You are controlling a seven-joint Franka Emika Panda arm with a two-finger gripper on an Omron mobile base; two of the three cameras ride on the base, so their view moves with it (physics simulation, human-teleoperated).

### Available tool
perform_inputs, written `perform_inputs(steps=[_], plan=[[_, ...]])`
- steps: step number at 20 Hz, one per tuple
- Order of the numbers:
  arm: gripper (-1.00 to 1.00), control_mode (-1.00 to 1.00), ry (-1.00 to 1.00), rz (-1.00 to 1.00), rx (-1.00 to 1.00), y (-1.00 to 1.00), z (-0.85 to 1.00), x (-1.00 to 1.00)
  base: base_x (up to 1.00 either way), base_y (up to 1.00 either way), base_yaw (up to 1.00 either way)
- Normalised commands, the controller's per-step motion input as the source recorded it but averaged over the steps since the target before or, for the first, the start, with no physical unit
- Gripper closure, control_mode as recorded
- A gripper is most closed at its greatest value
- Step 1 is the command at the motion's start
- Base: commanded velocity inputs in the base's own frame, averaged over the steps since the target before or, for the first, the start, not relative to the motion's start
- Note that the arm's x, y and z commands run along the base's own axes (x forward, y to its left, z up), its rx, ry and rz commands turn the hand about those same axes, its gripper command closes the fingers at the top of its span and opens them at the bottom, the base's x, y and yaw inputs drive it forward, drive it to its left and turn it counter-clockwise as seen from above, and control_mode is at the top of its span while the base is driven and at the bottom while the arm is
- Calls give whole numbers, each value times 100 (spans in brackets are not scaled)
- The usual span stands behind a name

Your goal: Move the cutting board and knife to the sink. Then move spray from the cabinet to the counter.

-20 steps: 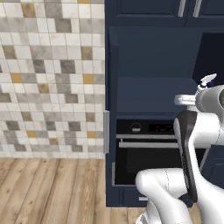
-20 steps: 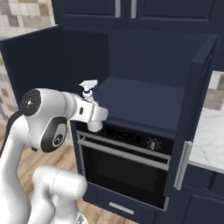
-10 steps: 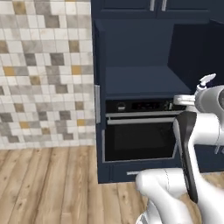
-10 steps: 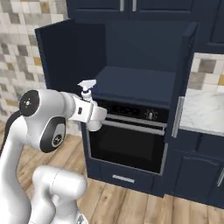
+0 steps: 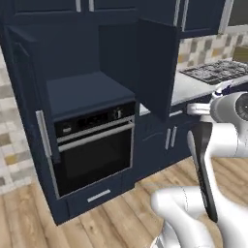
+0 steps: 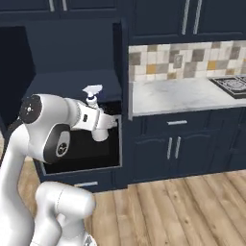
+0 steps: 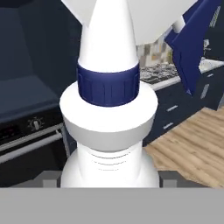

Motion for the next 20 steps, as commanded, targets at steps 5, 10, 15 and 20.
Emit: perform_inputs(steps=[5,10,15,20], plan=[[100,100,0,0,0,0,0,0,0,-45,-79],[100,100,0,0,0,0,0,0,0,-54,-81],[100,100,0,0,0,0,0,0,2,-68,-78],[100,100,0,0,0,0,0,0,8,-79,-77]])
